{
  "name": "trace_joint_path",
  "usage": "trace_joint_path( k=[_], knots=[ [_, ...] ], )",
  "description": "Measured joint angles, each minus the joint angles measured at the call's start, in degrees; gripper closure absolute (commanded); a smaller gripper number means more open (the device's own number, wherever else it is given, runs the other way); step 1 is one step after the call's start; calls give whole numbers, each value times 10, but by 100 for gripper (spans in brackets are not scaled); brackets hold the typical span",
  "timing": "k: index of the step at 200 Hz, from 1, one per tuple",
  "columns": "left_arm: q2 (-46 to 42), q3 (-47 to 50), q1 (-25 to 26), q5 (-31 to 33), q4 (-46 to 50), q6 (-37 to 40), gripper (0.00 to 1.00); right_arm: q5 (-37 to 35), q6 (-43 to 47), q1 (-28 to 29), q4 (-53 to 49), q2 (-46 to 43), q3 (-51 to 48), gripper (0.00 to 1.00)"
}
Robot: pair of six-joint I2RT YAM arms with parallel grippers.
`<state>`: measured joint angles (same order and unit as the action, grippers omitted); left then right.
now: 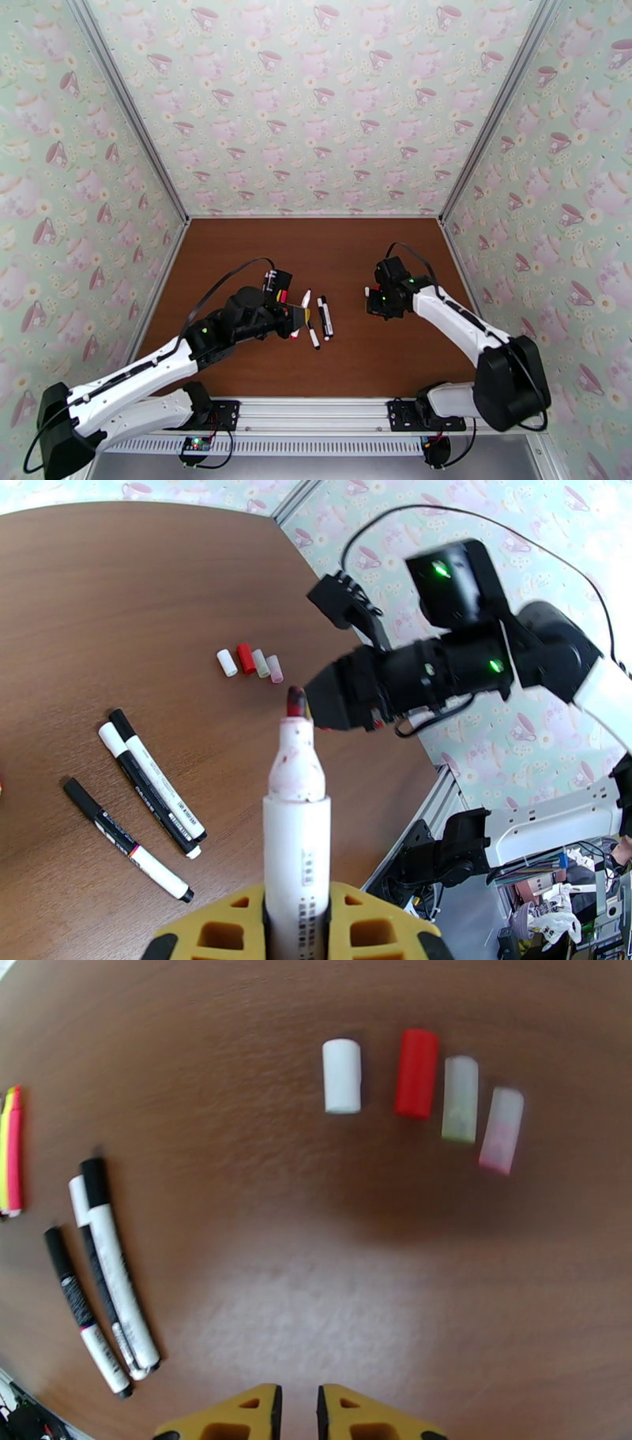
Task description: Open the pen caps
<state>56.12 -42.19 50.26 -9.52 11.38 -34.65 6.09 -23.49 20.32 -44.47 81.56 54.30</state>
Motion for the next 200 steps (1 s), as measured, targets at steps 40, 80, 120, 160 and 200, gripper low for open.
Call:
trace_joint_path(
  k=[40,80,120,160,200],
  knots=[
    [0,1,-1,0,0,-2,98,-15,9,-1,7,73,32,90],
    [0,1,-3,0,2,-2,98,-31,13,-1,11,122,46,89],
    [9,1,-4,0,5,-2,98,-43,13,-1,25,155,56,88],
    [24,1,-4,0,5,-3,98,-46,13,-1,37,184,62,84],
    [25,1,-4,0,4,-6,98,-55,12,-1,43,196,65,77]
  ],
)
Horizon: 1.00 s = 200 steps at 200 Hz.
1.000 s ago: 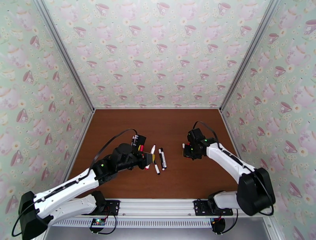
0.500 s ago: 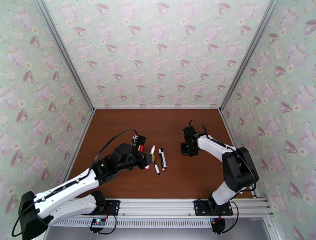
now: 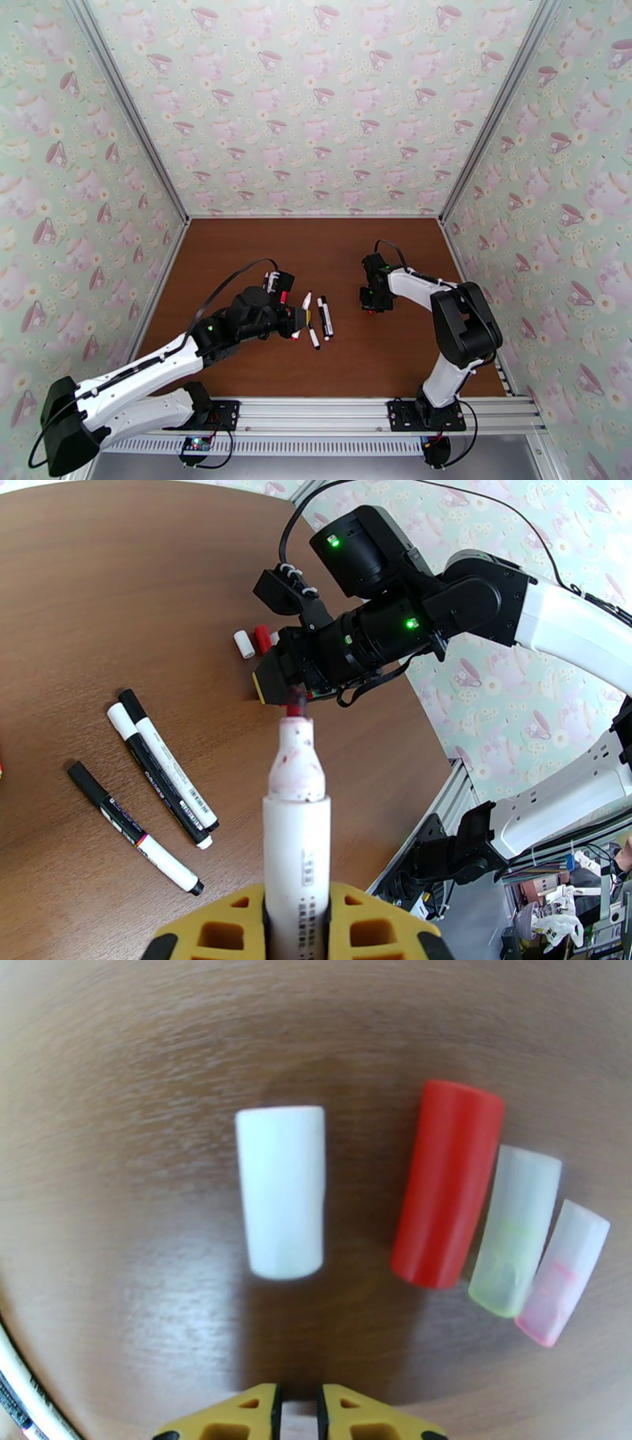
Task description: Open the pen caps
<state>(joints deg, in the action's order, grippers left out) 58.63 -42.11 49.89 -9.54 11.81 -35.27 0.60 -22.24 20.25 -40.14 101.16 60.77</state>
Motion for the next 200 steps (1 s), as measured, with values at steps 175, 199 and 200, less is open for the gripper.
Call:
trace_joint_path(
  k=[175,199,200],
  knots=[
    [17,-1,-6,18,18,2,98,-4,-8,14,0,-87,-20,58],
    [41,-10,-16,30,37,13,98,6,-15,20,5,-168,-48,53],
    [42,-11,-17,30,37,14,98,6,-15,20,5,-170,-49,53]
  ],
)
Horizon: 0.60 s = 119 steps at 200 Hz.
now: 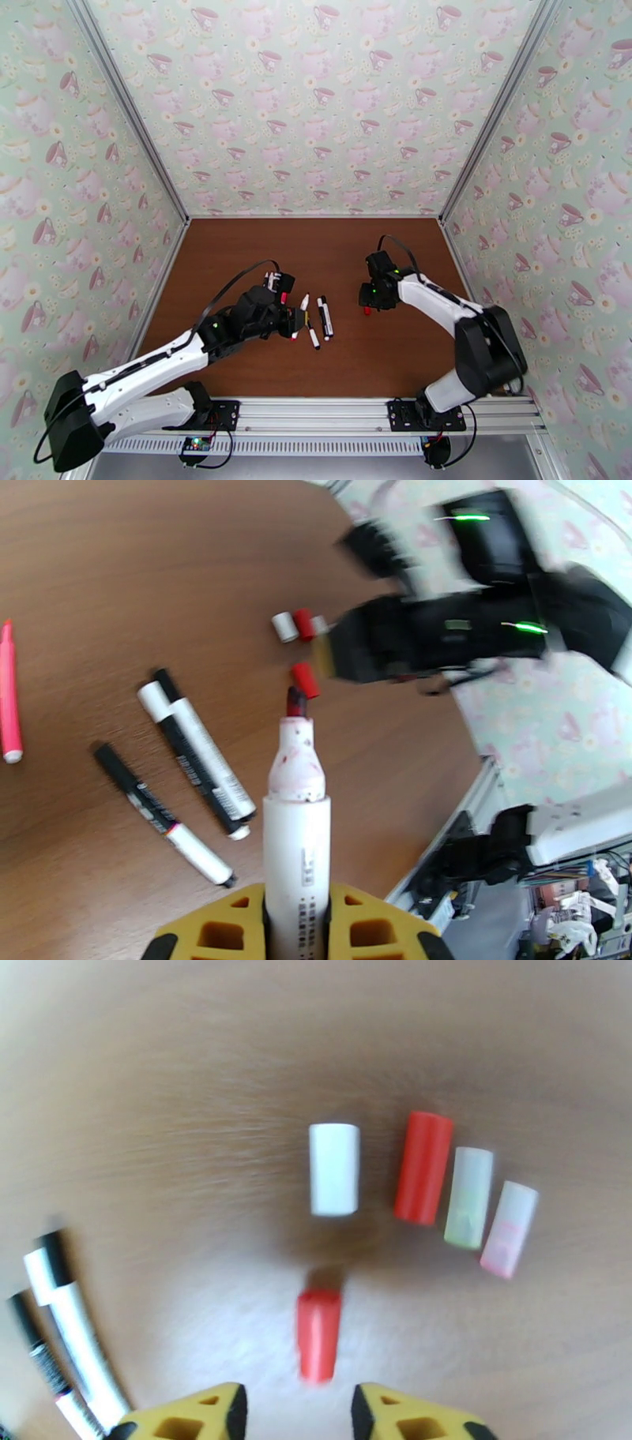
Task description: Open the pen caps
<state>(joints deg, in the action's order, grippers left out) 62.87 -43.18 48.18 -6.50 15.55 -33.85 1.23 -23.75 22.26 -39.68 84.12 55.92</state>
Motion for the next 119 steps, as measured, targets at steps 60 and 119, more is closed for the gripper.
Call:
trace_joint_path(
  k=[60,119],
  knots=[
    [132,-72,-34,81,36,41,98,100,-18,2,34,-218,-85,24],
    [289,-144,-61,145,41,67,99,194,-52,3,80,-353,-125,0]
  ],
)
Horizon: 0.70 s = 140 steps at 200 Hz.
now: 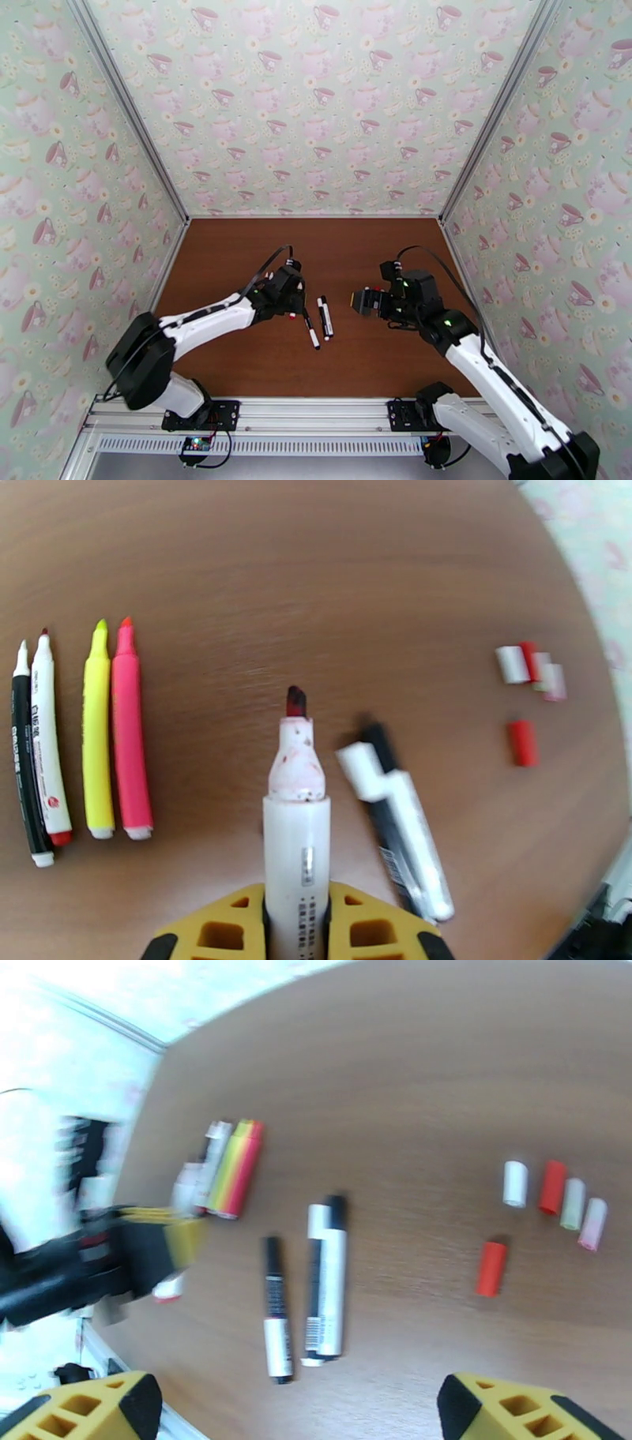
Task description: Open the pen caps
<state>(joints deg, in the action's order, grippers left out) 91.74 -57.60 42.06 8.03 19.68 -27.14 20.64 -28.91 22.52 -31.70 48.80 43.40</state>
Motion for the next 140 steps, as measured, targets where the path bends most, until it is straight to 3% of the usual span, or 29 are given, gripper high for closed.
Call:
trace_joint_path(
  k=[140],
  knots=[
    [246,-192,-15,150,71,6,92,11,-15,0,-18,-42,-4,0]
  ],
)
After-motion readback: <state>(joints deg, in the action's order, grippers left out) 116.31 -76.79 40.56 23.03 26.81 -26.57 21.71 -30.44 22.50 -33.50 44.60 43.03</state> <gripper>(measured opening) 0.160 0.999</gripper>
